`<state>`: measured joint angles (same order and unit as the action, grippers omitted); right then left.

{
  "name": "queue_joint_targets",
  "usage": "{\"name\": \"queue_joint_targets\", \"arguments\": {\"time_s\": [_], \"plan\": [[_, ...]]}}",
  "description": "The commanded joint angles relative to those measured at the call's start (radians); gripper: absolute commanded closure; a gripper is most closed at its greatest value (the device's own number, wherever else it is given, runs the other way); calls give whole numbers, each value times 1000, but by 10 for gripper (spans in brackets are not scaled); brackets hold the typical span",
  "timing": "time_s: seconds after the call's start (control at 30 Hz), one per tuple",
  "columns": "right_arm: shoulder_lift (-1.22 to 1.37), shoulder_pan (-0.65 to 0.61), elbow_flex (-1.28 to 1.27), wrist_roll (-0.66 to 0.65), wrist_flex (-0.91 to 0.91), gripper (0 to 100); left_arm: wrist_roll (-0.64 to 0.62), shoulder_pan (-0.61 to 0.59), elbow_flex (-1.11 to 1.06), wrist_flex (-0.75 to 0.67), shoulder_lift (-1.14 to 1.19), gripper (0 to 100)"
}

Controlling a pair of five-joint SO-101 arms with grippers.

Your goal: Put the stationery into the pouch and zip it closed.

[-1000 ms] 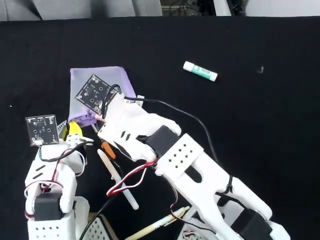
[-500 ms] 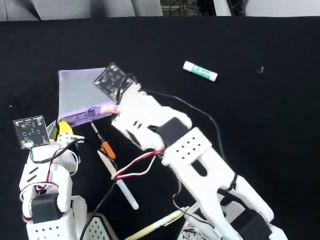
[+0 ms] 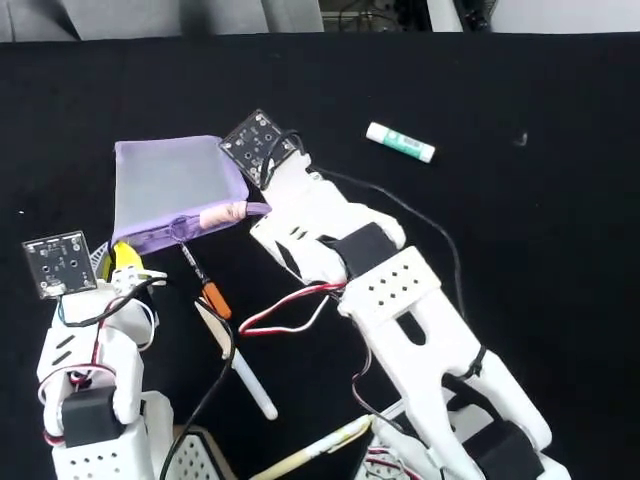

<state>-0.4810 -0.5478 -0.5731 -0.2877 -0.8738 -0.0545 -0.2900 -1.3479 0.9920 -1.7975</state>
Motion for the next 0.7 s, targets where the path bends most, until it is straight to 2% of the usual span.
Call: {"name": "queue_joint_targets", "arguments": {"time_s": [0.0,0.13,0.3,0.37,0.53,0.67], "plan": [[-54,72,8,-28,-6,988,12,-19,50,-15,-8,971],[-56,84,8,-58,-6,987,12,-19,48,-12,-8,971],[-56,-15,-5,-143,-35,977,5,-8,50,-15,-8,971],[-56,-49,-8,-157,-46,923,3,-8,56,-15,-8,971],[-56,-80,-8,-163,-49,698,-68,-8,59,-15,-8,971],[-56,-118,-8,-170,-43,662,-106,1,59,-15,-8,971]]}}
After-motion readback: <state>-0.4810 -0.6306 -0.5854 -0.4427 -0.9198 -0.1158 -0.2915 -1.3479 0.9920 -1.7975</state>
